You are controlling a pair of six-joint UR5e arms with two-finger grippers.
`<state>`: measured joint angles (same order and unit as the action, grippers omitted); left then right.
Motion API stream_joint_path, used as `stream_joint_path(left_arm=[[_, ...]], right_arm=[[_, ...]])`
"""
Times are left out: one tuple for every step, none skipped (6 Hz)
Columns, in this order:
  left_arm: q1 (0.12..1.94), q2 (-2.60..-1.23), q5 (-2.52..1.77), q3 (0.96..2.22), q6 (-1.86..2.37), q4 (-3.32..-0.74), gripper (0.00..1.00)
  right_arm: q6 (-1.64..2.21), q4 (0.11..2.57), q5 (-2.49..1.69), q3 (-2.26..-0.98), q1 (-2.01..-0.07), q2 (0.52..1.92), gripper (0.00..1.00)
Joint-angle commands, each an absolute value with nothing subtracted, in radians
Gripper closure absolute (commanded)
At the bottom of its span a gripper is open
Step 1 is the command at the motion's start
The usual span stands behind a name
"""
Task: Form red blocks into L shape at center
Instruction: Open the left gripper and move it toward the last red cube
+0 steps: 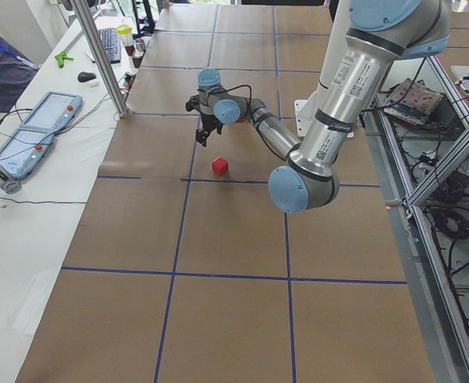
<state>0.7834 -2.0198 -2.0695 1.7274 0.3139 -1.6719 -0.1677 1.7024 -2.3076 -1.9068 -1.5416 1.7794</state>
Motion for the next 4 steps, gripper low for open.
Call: stream_joint_path(left_arm=[[0.781, -1.988, -2.066, 1.72, 0.291, -1.675, 0.0], [0.781, -1.987, -2.066, 1.712, 0.302, -1.675, 0.0], [0.773, -1.988, -2.066, 1.692, 0.339, -1.677, 0.0], [0.769, -1.988, -2.066, 1.681, 0.342, -1.677, 0.0]], right_arm=[[-0.166, 1.703, -2.309, -1.907, -1.542, 1.779, 0.0], [-0.166, 1.703, -2.309, -1.907, -1.542, 1.778, 0.0], [-0.166, 1.701, -2.309, -1.907, -1.542, 1.776, 0.0], [-0.167, 1.703, -2.309, -1.907, -1.542, 1.776, 0.0]])
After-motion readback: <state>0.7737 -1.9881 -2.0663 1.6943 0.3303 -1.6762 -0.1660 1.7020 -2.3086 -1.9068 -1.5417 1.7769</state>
